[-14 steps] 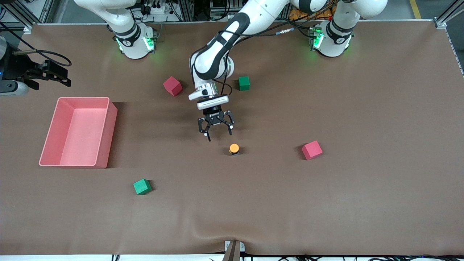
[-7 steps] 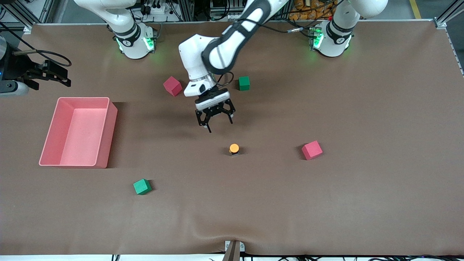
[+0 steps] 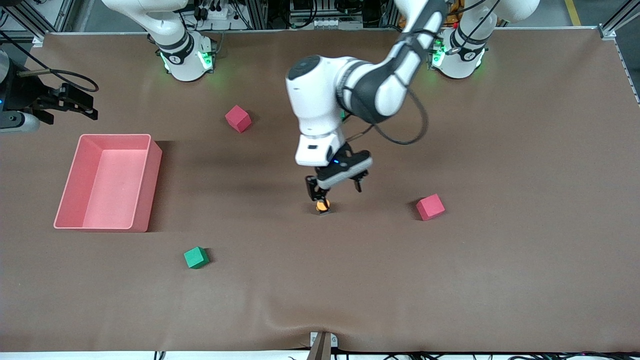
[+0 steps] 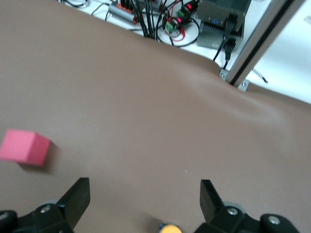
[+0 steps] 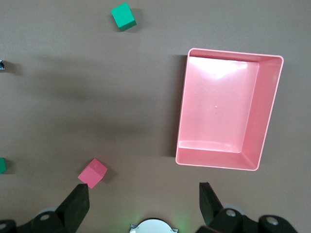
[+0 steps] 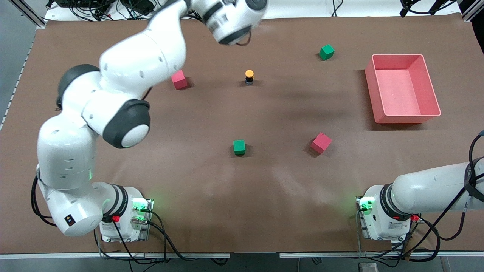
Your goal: Place and upright button with both arms
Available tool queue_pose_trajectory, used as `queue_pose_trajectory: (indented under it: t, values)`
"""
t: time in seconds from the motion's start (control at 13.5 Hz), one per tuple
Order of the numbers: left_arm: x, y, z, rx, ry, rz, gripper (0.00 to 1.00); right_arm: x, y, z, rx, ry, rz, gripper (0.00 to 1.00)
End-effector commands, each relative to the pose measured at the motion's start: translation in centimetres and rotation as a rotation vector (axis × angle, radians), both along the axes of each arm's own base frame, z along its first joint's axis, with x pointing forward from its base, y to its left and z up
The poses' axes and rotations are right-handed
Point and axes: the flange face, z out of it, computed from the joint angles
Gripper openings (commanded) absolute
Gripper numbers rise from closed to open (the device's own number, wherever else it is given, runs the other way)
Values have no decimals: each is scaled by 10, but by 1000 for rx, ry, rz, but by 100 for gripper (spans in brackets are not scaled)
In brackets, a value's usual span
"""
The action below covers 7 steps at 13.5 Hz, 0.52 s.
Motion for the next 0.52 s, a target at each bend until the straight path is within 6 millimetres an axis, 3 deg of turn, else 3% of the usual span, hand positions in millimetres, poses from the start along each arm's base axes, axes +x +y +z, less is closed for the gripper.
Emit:
queue_pose_trajectory:
  t: [0.0, 0.22, 0.44]
  values:
    - [17, 49, 50, -86, 66, 10, 100, -2, 0, 1, -19, -3, -11, 100]
    - [52, 120, 89, -146, 100, -16, 100, -2, 0, 1, -19, -5, -11, 100]
    - [83, 195, 104, -153, 153, -69, 100, -2, 0, 1, -19, -5, -11, 100]
